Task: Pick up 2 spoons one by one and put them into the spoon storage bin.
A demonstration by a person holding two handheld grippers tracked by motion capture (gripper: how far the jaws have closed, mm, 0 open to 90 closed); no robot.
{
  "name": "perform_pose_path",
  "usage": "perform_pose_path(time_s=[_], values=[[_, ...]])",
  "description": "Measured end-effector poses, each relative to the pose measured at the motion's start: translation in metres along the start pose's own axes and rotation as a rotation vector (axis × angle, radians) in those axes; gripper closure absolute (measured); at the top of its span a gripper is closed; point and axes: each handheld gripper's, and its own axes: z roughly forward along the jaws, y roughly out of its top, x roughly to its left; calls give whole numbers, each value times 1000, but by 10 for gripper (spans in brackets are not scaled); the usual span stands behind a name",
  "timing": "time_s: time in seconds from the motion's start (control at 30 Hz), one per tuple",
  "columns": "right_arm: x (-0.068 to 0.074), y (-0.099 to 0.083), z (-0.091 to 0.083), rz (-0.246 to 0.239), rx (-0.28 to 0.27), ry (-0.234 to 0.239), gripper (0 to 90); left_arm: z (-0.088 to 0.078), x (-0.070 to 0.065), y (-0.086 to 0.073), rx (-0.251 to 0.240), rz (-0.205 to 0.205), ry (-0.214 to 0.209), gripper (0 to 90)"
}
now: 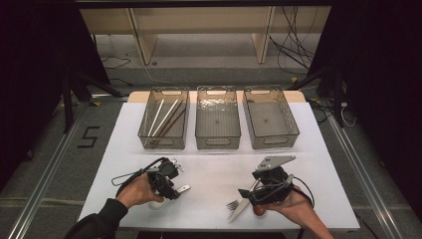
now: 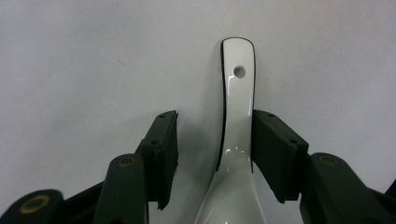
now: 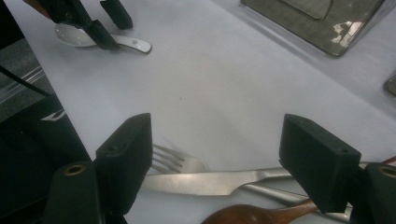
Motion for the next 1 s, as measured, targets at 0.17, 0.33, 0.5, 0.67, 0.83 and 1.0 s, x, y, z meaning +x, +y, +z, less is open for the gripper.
perform_pose_path(time_s=[0.17, 0.33, 0.5, 0.67, 0.83, 1.0], values=[[0, 0, 0, 0, 0, -1, 267, 0, -2, 0, -5, 23, 22, 512], [0, 0, 0, 1, 0, -1, 268, 0, -8, -1, -6, 78, 16, 630], [0, 0, 0, 1, -1, -2, 269, 1, -10, -1, -13, 88, 0, 728], [0, 0, 0, 0, -1, -3, 270, 0, -9, -1, -18, 81, -5, 740], [-1, 0, -1, -1, -2, -4, 270, -2, -10, -1, -18, 98, -7, 743], [-1, 0, -1, 2, -3, -5, 270, -8, -8, -1, -49, 99, -1, 744]])
